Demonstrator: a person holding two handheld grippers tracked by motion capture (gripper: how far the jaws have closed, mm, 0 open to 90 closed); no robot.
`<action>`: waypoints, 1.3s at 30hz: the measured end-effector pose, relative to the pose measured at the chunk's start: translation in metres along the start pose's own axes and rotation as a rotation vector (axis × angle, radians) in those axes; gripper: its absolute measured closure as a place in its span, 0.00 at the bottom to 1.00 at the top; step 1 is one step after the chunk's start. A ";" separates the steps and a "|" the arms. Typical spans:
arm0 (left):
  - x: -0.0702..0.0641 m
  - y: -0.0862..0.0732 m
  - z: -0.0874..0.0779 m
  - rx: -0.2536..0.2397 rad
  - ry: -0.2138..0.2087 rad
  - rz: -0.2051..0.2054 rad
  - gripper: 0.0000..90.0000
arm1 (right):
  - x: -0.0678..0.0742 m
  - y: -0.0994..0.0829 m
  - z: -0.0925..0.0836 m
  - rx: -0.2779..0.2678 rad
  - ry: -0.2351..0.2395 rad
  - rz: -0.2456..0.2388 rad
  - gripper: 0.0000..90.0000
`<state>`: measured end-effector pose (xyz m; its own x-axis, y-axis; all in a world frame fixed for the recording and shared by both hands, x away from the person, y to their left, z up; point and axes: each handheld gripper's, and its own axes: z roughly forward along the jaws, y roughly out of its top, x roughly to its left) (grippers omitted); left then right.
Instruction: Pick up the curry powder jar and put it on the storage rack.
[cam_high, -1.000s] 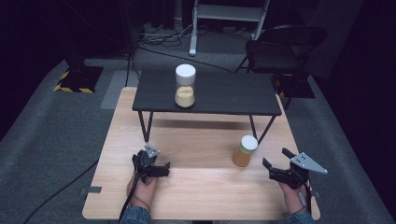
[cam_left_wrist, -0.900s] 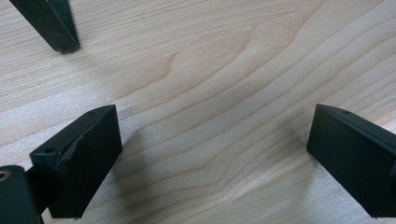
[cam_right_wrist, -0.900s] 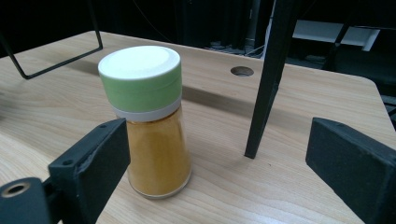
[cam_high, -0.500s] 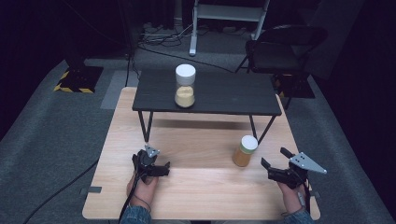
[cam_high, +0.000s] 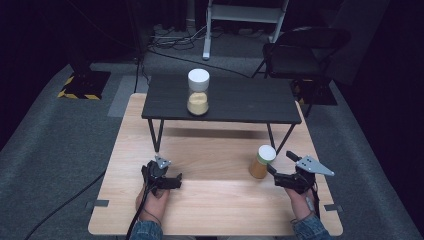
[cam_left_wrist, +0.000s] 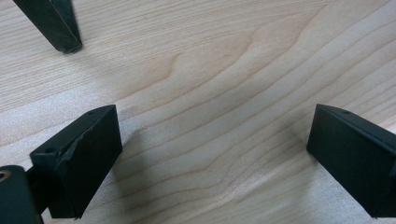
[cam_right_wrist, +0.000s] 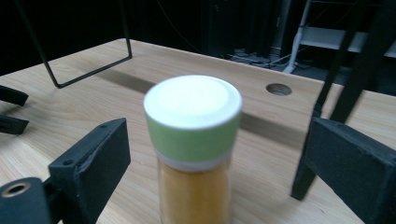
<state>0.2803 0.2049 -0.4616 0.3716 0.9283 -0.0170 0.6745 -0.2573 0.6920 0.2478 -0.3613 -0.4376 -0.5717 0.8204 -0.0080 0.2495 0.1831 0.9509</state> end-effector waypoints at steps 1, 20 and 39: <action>0.000 0.000 0.000 0.000 0.000 0.000 0.03 | 0.000 0.001 0.003 0.003 0.007 -0.002 0.07; -0.001 0.000 -0.001 0.003 0.003 -0.002 0.03 | 0.002 0.008 0.043 0.085 0.042 0.004 0.33; -0.001 0.000 -0.001 0.003 0.001 -0.003 0.03 | 0.005 0.028 0.031 0.093 0.029 -0.020 0.36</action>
<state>0.2789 0.2041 -0.4611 0.3689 0.9293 -0.0178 0.6774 -0.2557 0.6897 0.2758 -0.3350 -0.4205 -0.5994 0.8003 -0.0162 0.3083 0.2496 0.9180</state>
